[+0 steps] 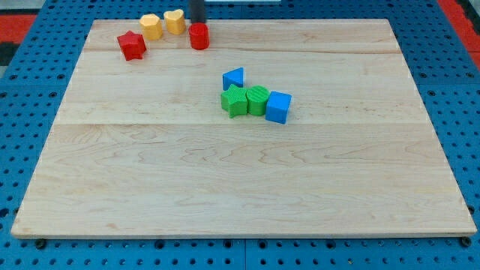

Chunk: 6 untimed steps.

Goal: Push the red circle into the red star

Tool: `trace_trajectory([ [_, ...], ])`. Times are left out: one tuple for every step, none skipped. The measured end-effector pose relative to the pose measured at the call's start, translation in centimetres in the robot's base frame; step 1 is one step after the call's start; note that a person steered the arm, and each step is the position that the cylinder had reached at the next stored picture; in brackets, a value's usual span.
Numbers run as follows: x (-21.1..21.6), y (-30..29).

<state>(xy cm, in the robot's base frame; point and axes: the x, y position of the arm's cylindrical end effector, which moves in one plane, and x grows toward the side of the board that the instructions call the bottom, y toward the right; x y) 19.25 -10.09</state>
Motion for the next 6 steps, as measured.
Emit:
trace_trajectory([
  [0.0, -0.4],
  [1.1, -1.6],
  [2.8, -4.3],
  [3.3, -4.6],
  [4.1, -5.1],
  [4.1, -6.9],
])
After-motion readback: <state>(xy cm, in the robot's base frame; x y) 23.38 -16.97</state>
